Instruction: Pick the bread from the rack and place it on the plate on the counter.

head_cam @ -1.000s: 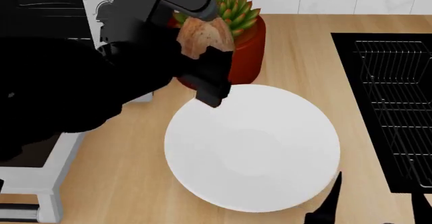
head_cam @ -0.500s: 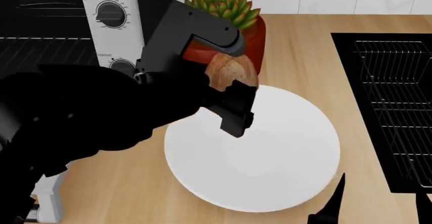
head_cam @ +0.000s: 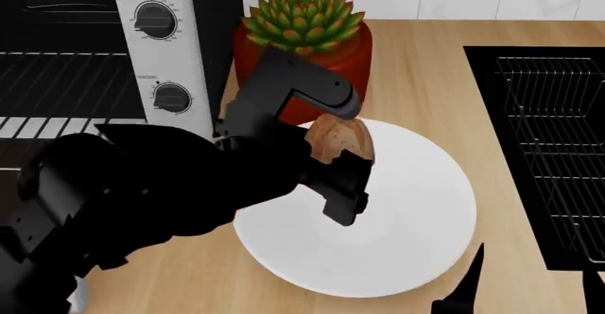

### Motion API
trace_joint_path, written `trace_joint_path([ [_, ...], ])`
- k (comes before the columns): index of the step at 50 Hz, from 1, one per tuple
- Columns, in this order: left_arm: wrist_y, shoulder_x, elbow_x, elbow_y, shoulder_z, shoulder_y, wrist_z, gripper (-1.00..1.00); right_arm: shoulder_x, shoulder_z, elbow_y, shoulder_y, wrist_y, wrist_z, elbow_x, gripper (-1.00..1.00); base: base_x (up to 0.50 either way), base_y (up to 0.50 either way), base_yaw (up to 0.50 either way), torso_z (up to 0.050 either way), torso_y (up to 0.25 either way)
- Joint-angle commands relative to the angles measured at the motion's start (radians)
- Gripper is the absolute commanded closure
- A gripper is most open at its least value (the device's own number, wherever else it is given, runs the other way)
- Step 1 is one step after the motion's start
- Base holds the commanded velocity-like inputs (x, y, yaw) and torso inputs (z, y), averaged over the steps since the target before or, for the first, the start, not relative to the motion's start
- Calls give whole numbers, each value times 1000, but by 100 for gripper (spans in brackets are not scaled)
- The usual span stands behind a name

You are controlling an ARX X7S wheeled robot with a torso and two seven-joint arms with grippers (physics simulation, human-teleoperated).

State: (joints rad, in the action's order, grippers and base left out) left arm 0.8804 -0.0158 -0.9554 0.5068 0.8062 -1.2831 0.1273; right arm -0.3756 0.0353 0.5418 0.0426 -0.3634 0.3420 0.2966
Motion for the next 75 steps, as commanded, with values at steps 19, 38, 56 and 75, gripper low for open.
trace_joint_path([
  [19, -222, 14, -230, 181, 284, -36, -7, 100, -8, 12, 0, 15, 8, 9, 10, -100, 0, 0, 0, 0, 1],
  [38, -408, 15, -492, 248, 615, -90, -3, 100, -10, 12, -13, 20, 20, 11, 12, -100, 0, 0, 0, 0, 0],
  [56, -477, 16, -593, 264, 748, -105, -12, 100, -10, 7, -26, 16, 28, 13, 14, -100, 0, 0, 0, 0, 1],
  [75, -482, 16, -591, 257, 763, -97, -10, 100, -12, 4, -40, 13, 38, 13, 17, -100, 0, 0, 0, 0, 0],
])
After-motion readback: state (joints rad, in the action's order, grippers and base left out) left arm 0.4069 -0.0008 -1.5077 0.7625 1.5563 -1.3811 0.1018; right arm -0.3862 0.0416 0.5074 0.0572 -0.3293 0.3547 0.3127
